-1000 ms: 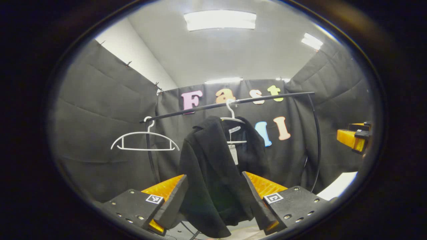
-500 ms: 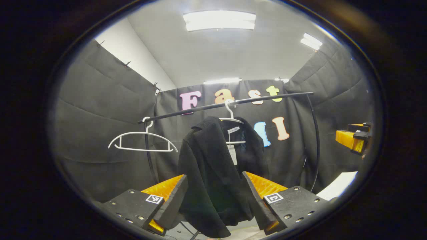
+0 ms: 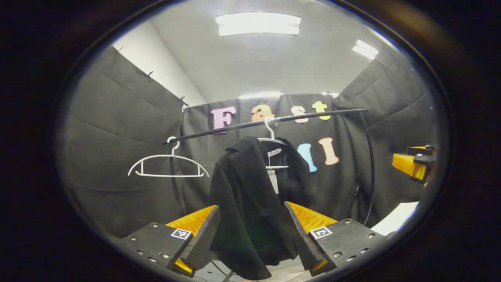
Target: Grasp the clothes on the hanger with both hands and then place them into the laundry hamper below.
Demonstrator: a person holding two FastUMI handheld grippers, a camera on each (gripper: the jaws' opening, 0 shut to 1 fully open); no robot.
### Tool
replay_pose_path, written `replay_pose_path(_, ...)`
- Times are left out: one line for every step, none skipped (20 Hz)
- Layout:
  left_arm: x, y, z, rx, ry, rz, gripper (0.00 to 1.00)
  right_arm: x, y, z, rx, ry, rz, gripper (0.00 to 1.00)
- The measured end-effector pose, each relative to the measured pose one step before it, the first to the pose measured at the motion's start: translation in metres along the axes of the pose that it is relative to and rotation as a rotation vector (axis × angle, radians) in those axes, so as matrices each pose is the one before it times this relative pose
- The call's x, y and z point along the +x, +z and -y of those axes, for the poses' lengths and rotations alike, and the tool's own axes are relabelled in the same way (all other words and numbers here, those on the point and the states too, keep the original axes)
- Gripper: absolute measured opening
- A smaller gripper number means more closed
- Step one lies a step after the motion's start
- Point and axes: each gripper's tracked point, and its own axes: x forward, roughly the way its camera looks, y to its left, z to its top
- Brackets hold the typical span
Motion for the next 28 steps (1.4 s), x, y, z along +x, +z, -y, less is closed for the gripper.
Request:
replay_pose_path(0.00027, 0.00016, -0.00022, 0.00137, -0.00067, 0.00105, 0.94, 0.00073, 0.00006, -0.00104, 0.00189, -0.00001, -0.00055, 0.98)
replay_pose_path(0.00003, -0.00014, -0.00030, 0.00113, -0.00102, 0.00218, 0.94, 0.00050, 0.00012, -0.00173, 0.00236, -0.00024, 0.00069, 0.98)
replay_pose_path(0.00158, 0.00047, -0.00102, -0.00006, -0.00280, 0.00086, 0.94, 0.00215, -0.00025, -0.00237, 0.00113, -0.00007, 0.00110, 0.98)
replay_pose_path(0.00204, -0.00091, -0.00085, -0.00137, -0.00240, -0.00061, 0.94, 0.00047, 0.00038, -0.00132, 0.00019, -0.00121, 0.00028, 0.96)
replay_pose_path(0.00177, -0.00138, -0.00035, -0.00423, -0.00293, -0.00174, 0.94, 0.00175, 0.00013, -0.00209, 0.00084, -0.00209, 0.00096, 0.96)
replay_pose_path(0.00038, -0.00137, -0.00045, -0.00583, -0.00321, -0.00135, 0.94, 0.00101, -0.00015, -0.00312, 0.00262, -0.00114, 0.00083, 0.98)
replay_pose_path(0.00192, -0.00013, -0.00135, -0.00626, -0.00396, -0.00079, 0.94, 0.00142, 0.00098, -0.00359, 0.00468, -0.00136, 0.00036, 0.98)
replay_pose_path(0.00230, -0.00030, 0.00010, -0.00579, -0.00408, -0.00249, 0.94, 0.00125, -0.00001, -0.00342, 0.00414, 0.00235, 0.00061, 0.98)
replay_pose_path(0.00148, 0.00203, 0.00068, -0.00484, -0.00694, 0.00255, 0.94, 0.00214, 0.00096, -0.00422, 0.00238, 0.00476, 0.00475, 0.98)
replay_pose_path(0.00176, 0.00319, -0.00009, -0.00299, -0.00249, 0.00843, 0.94, 0.00253, 0.00159, -0.00410, 0.00067, 0.00663, 0.00698, 0.96)
replay_pose_path(0.00198, 0.00328, -0.00034, 0.00163, -0.00058, 0.00615, 0.94, 0.00401, 0.00041, -0.00435, -0.00024, 0.00848, 0.00358, 0.98)
replay_pose_path(0.00225, 0.00170, 0.00002, 0.00656, 0.00391, 0.00067, 0.94, 0.00386, -0.00055, -0.00395, 0.00181, 0.01300, -0.00072, 0.98)
replay_pose_path(0.00279, 0.00167, 0.00100, 0.00764, 0.00693, -0.00316, 0.94, 0.00463, 0.00030, -0.00482, 0.00321, 0.01751, -0.00351, 0.96)
replay_pose_path(0.00437, 0.00098, 0.00143, 0.00329, 0.00533, -0.00166, 0.94, 0.00557, -0.00081, -0.00482, 0.00150, 0.02163, -0.00150, 0.97)
replay_pose_path(0.00268, 0.00187, 0.00292, -0.00034, 0.00455, 0.00119, 0.94, 0.00671, -0.00017, -0.00374, -0.00153, 0.02235, 0.00273, 0.98)
replay_pose_path(0.00358, 0.00079, 0.00343, 0.00156, 0.00854, 0.00475, 0.94, 0.00642, 0.00036, -0.00195, -0.00192, 0.02116, 0.00716, 0.98)
replay_pose_path(0.00364, 0.00157, 0.00175, 0.00729, 0.01635, 0.00362, 0.94, 0.00798, 0.00062, -0.00246, 0.00269, 0.02246, 0.00894, 0.98)
replay_pose_path(0.00459, -0.00057, 0.00202, 0.01014, 0.01780, -0.00647, 0.94, 0.00722, -0.00108, -0.00310, 0.01030, 0.02585, 0.00092, 0.98)
replay_pose_path(0.00428, 0.00154, 0.00371, 0.00401, 0.01119, -0.00174, 0.94, 0.00853, -0.00176, -0.00326, 0.01403, 0.02571, -0.00392, 0.98)
replay_pose_path(0.00641, 0.00232, 0.00799, 0.00013, 0.00074, 0.00449, 0.94, 0.00935, -0.00141, -0.00264, 0.01145, 0.02310, -0.00185, 0.98)
replay_pose_path(0.00567, 0.00247, 0.00665, 0.00560, 0.00264, 0.00161, 0.94, 0.00949, -0.00116, -0.00141, 0.00937, 0.01909, -0.00208, 0.98)
replay_pose_path(0.00494, 0.00028, 0.00386, 0.01013, 0.00564, -0.00114, 0.94, 0.00860, -0.00201, -0.00217, 0.01077, 0.02116, -0.00520, 0.98)
replay_pose_path(0.00565, 0.00160, 0.00338, 0.00729, 0.00785, 0.00212, 0.94, 0.00859, -0.00083, -0.00358, 0.00986, 0.02459, -0.00314, 0.98)
replay_pose_path(0.00647, 0.00067, 0.00412, 0.00279, 0.00753, 0.00358, 0.94, 0.00730, -0.00053, -0.00230, 0.00545, 0.02149, 0.00009, 0.98)
replay_pose_path(0.00664, 0.00027, 0.00383, 0.00150, 0.00797, -0.00115, 0.94, 0.00807, -0.00108, -0.00202, -0.00035, 0.01818, -0.00073, 0.99)
replay_pose_path(0.00479, -0.00116, 0.00380, -0.00040, 0.00812, -0.00326, 0.94, 0.00699, -0.00242, -0.00175, -0.00216, 0.01568, -0.00283, 0.97)
replay_pose_path(0.00645, -0.00140, 0.00388, -0.00186, 0.00544, -0.00446, 0.94, 0.00740, -0.00217, -0.00266, -0.00081, 0.01851, -0.00509, 0.96)
replay_pose_path(0.00503, -0.00336, 0.00205, 0.00050, 0.00495, -0.00671, 0.94, 0.00614, -0.00284, -0.00241, 0.00192, 0.01656, -0.00404, 0.96)
